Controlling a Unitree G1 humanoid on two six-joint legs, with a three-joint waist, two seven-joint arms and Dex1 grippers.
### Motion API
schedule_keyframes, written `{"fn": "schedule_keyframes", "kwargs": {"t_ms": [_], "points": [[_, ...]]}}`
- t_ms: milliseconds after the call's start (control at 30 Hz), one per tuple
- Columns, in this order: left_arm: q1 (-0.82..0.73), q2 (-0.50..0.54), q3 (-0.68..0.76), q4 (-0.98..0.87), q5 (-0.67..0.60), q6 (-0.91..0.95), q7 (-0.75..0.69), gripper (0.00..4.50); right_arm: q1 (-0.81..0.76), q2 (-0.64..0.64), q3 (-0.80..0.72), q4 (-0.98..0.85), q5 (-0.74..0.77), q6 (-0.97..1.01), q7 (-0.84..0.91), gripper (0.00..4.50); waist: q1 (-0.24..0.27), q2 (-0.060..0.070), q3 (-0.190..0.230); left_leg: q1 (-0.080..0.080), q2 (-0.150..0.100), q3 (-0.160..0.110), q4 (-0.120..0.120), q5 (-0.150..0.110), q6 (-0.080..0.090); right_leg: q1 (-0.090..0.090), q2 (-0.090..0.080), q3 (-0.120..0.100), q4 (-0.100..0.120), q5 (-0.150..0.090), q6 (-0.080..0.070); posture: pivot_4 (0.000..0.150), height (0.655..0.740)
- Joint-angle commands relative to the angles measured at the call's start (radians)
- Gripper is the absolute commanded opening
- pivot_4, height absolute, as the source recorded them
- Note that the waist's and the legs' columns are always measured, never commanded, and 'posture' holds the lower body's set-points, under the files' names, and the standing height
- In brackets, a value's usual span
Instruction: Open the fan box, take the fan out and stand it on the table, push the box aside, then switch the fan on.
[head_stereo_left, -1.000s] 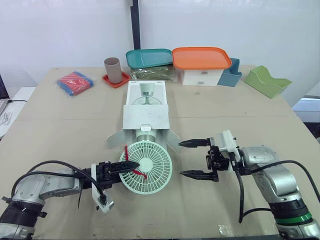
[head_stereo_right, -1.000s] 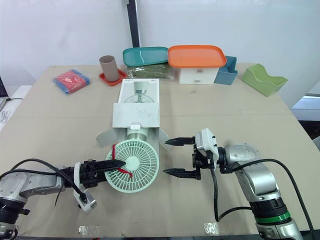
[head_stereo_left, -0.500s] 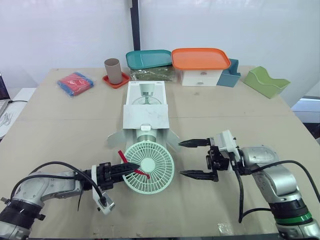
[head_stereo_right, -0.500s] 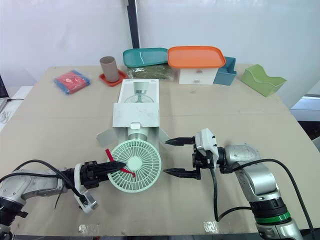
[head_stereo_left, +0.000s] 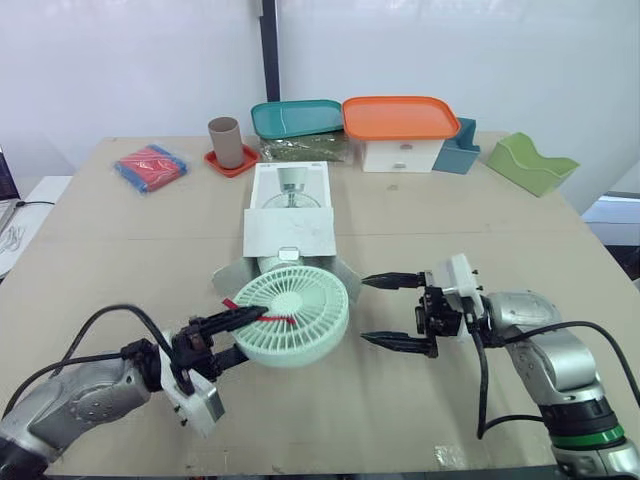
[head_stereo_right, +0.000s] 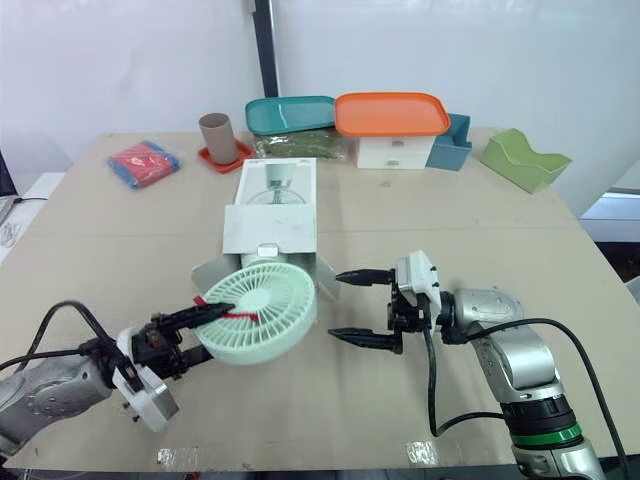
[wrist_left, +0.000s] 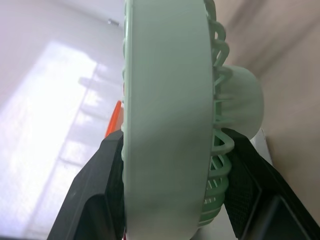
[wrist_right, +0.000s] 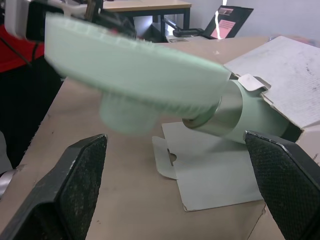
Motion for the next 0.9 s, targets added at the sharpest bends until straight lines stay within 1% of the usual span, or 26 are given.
{"fn": "schedule_keyframes", "kwargs": {"t_ms": [33,67,133,200,333,500,733,833,900], "points": [[0.053,0.022,0.054,-0.162,-0.267,0.205,-0.098,1.96,-0.012,0.001,-0.023,-0.012,0.015,-0.012,-0.002,4.50,0.000,0.000,0.000,0.000,0.000,0.000,0.000,0.000,0.000,0.000,0.000,0.000,0.000,0.000,0.000,0.150,0.7400],[0.069,0.020,0.075,-0.212,-0.349,0.291,-0.108,1.96,-0.014,0.003,-0.018,-0.013,0.013,-0.014,0.000,4.50,0.000,0.000,0.000,0.000,0.000,0.001,0.000,0.000,0.000,0.000,0.000,0.001,0.000,0.000,0.000,0.150,0.7400],[0.093,0.013,0.108,-0.300,-0.470,0.437,-0.122,1.96,-0.016,0.009,-0.010,-0.014,0.010,-0.017,0.000,4.50,-0.001,0.000,0.000,0.001,0.000,0.001,0.000,0.000,0.001,0.000,0.001,0.001,0.000,0.000,0.000,0.150,0.7400],[0.101,-0.006,0.135,-0.359,-0.547,0.552,-0.127,1.96,-0.018,0.014,-0.004,-0.012,0.008,-0.019,0.000,4.50,-0.001,0.000,0.000,0.001,0.000,0.001,0.000,-0.001,0.001,0.000,0.001,0.001,0.000,0.000,0.000,0.150,0.7400],[0.085,-0.051,0.175,-0.426,-0.660,0.729,-0.122,1.96,-0.022,0.020,0.004,-0.005,0.003,-0.024,0.007,4.50,0.000,0.000,0.000,0.002,0.000,0.002,0.000,-0.001,0.001,0.001,0.001,0.002,0.000,0.000,0.000,0.150,0.7400],[0.065,-0.101,0.242,-0.490,-0.842,0.952,-0.076,1.96,-0.035,0.021,0.016,0.008,-0.005,-0.033,0.020,4.50,0.000,0.000,0.000,0.003,0.000,0.003,0.001,-0.001,0.001,0.002,0.002,0.003,0.000,0.000,0.000,0.150,0.7400],[0.004,-0.141,0.364,-0.505,-1.079,1.161,-0.008,1.96,-0.057,0.033,0.032,0.026,-0.016,-0.043,0.025,4.50,0.000,0.000,0.000,0.004,0.000,0.004,0.001,-0.001,0.001,0.002,0.002,0.004,0.000,0.000,0.000,0.150,0.7400],[-0.020,-0.150,0.403,-0.509,-1.149,1.219,-0.004,1.96,-0.072,0.045,0.039,0.032,-0.022,-0.041,0.022,4.50,0.000,0.000,0.000,0.004,0.000,0.004,0.000,-0.001,0.001,0.002,0.002,0.004,0.000,0.000,0.000,0.150,0.7400],[-0.017,-0.147,0.439,-0.512,-1.175,1.241,-0.018,1.96,-0.083,0.054,0.042,0.039,-0.025,-0.043,0.021,4.50,-0.001,0.000,0.000,0.004,0.000,0.004,0.000,-0.001,0.001,0.002,0.002,0.005,0.000,0.000,0.000,0.150,0.7400]]}}
